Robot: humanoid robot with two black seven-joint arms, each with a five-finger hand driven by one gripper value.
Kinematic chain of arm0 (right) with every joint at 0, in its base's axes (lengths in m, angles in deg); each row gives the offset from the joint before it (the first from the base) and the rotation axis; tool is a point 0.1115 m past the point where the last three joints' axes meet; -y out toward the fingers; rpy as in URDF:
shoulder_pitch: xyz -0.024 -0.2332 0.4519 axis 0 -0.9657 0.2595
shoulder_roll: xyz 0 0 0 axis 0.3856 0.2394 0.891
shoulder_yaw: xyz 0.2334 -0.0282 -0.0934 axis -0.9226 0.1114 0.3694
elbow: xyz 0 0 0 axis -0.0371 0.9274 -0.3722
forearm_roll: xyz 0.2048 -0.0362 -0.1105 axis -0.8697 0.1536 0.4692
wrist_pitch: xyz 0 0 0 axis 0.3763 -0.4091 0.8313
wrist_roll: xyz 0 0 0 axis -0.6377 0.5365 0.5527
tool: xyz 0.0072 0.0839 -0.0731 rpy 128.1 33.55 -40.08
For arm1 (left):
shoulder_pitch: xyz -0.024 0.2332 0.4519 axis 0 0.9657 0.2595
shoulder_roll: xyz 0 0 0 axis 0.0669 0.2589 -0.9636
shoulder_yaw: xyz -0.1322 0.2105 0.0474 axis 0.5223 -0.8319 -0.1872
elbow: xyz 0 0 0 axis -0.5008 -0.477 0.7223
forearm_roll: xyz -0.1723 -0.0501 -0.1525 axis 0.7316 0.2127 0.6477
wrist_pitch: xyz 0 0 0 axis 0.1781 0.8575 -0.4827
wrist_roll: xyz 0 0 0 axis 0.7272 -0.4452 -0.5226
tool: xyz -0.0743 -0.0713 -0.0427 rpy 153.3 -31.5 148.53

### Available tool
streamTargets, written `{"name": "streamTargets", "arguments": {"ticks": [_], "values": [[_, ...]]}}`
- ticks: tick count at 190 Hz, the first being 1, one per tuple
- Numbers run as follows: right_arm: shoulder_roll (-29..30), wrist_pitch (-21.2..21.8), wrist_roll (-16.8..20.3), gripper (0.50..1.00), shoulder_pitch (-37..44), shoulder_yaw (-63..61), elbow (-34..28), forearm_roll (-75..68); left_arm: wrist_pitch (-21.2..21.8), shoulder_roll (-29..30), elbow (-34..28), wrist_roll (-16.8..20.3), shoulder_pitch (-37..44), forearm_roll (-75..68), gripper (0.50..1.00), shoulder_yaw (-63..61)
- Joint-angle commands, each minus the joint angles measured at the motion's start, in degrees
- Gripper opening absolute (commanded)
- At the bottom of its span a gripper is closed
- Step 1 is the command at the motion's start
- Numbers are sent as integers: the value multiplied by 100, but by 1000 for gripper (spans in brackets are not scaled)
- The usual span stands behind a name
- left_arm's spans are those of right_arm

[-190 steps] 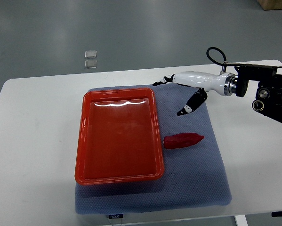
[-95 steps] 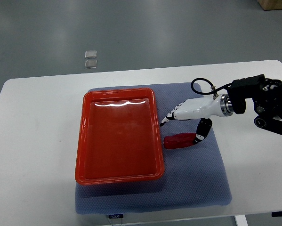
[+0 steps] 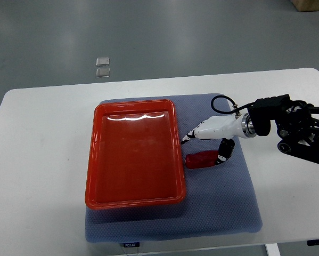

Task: Place red pepper on red tray
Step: 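Close the right hand fingers around the red pepper, then lift the pepper and carry it over the red tray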

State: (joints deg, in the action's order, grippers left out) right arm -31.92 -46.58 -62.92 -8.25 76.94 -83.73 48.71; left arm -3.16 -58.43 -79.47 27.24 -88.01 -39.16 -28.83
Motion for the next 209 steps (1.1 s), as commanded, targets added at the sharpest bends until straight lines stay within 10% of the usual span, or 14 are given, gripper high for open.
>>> {"name": "streamTargets", "arguments": {"ticks": [1, 103, 176, 209], "values": [[-19, 14, 1, 909, -1, 85, 0, -2, -4, 0, 0, 0, 0, 0, 1000, 0], [-37, 5, 1, 795, -36, 269, 79, 77, 4, 0, 0, 0, 0, 0, 1000, 0], [-54, -39, 37, 507, -45, 261, 132, 95, 4, 0, 0, 0, 0, 0, 1000, 0], [-81, -92, 37, 500, -53, 217, 141, 95, -4, 0, 0, 0, 0, 0, 1000, 0]]}}
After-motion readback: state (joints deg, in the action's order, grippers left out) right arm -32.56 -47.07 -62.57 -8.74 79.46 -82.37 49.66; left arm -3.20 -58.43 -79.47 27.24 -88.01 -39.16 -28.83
